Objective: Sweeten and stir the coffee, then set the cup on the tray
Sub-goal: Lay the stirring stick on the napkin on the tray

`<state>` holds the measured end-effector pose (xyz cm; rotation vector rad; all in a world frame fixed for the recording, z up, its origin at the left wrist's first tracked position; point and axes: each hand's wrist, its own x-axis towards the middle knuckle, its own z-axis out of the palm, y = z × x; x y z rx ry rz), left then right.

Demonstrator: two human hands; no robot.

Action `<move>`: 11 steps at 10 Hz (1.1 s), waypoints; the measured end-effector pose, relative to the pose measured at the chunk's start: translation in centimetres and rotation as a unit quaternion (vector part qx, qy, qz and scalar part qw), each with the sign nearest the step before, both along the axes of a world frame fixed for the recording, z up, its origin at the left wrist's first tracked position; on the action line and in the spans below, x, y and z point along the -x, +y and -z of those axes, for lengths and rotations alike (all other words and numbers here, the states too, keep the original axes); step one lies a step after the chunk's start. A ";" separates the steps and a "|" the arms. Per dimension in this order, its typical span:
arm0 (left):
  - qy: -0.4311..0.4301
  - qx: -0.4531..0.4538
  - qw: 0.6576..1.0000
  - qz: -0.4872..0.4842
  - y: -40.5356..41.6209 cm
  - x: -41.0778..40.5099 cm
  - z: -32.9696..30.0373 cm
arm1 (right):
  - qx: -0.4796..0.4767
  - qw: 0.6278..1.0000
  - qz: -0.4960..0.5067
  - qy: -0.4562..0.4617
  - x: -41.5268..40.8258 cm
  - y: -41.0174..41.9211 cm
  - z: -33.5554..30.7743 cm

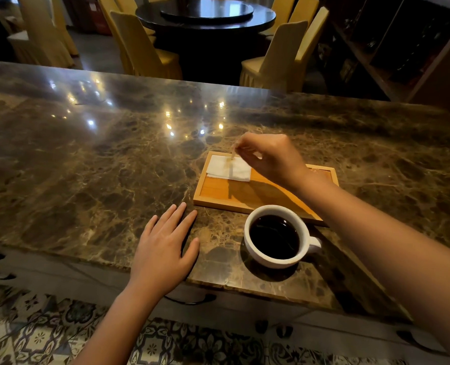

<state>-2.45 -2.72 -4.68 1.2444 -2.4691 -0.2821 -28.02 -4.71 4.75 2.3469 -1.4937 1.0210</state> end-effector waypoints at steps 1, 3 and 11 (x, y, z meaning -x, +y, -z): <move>-0.001 0.000 1.000 -0.001 0.0 0.0 0.0 | 0.001 0.997 -0.023 0.070 -0.6 -0.6 0.5; 0.005 -0.001 1.000 0.000 0.0 0.0 -0.1 | -0.037 0.987 -0.062 0.141 -1.2 -0.8 1.5; 0.003 0.010 1.000 0.002 -0.1 0.0 0.2 | -0.208 0.955 0.210 0.017 1.5 12.2 -0.4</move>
